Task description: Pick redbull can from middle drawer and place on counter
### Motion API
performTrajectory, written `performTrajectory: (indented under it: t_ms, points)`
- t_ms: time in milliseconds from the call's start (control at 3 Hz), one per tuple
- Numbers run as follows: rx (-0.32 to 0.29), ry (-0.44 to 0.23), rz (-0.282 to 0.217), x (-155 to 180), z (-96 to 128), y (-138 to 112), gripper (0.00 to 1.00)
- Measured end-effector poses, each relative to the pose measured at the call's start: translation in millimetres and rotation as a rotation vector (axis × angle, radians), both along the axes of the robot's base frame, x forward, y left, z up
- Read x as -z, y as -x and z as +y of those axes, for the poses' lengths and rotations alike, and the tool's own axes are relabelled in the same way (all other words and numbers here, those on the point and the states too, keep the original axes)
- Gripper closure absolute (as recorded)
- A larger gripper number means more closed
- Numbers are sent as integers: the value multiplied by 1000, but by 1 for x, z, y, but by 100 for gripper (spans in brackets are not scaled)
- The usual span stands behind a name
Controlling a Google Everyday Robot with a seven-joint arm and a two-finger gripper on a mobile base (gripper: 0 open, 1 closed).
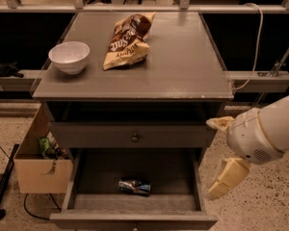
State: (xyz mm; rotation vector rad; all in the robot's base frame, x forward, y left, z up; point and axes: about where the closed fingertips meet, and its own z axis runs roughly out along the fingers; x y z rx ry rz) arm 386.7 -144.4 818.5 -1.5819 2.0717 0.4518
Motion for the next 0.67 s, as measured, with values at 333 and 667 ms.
performTrajectory:
  t_ms: [333,667]
  points:
    - [-13,-63,34,32,18,2,0]
    - [-21,-102,74,67,32,1,0]
